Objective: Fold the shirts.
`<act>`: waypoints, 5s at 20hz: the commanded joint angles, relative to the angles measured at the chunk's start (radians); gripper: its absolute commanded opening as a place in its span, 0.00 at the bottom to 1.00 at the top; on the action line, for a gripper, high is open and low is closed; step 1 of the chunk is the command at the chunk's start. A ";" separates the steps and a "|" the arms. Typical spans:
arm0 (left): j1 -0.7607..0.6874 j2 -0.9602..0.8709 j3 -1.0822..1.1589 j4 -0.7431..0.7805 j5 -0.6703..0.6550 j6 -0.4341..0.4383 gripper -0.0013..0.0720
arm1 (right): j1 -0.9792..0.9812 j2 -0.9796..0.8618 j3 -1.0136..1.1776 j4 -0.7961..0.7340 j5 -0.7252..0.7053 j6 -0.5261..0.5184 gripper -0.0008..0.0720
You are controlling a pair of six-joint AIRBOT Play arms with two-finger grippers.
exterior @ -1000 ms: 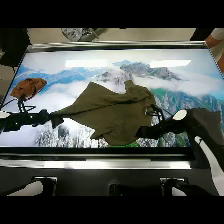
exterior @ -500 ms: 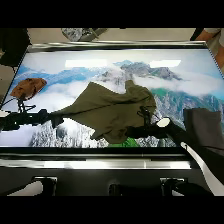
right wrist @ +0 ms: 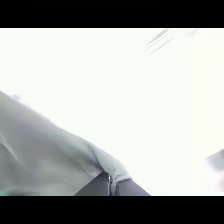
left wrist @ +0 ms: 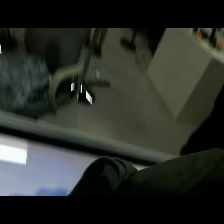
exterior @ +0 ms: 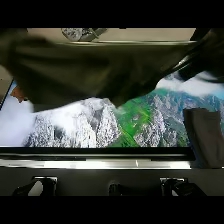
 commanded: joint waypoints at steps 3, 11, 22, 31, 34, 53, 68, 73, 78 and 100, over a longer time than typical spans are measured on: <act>0.003 0.270 0.148 0.002 0.150 -0.146 0.05 | 0.000 0.225 0.251 -0.289 0.184 0.063 0.07; 0.003 0.227 0.147 0.264 -0.214 -0.269 0.05 | 0.000 0.175 0.248 -0.316 0.377 0.116 0.07; -0.032 -0.541 -0.138 0.287 -0.314 -0.165 0.05 | -0.199 -0.692 0.095 0.252 0.113 0.283 0.07; -0.041 -0.822 -0.122 -0.043 -0.349 -0.041 0.43 | -0.209 -0.882 0.099 0.520 0.042 0.284 0.29; 0.067 -0.815 -0.051 0.085 -0.630 -0.138 0.57 | -0.299 -0.777 0.105 0.556 0.208 0.130 0.62; 0.106 -0.576 -0.642 0.371 -0.428 -0.161 0.52 | -0.598 -0.714 0.035 0.524 0.791 -0.124 0.74; 0.063 -0.564 -0.637 0.371 -0.388 -0.140 0.05 | -0.593 -0.708 -0.493 0.829 0.433 -0.146 0.68; 0.063 -0.564 -0.623 0.371 -0.388 -0.091 0.05 | -0.496 -0.739 -0.510 0.816 0.235 -0.084 0.43; 0.062 -0.537 -0.427 0.375 -0.430 -0.077 0.05 | -0.482 -0.692 -0.360 0.805 0.301 -0.148 0.07; -0.016 0.087 0.600 0.515 -0.373 -0.332 0.05 | -0.482 0.256 0.293 0.310 0.239 -0.208 0.07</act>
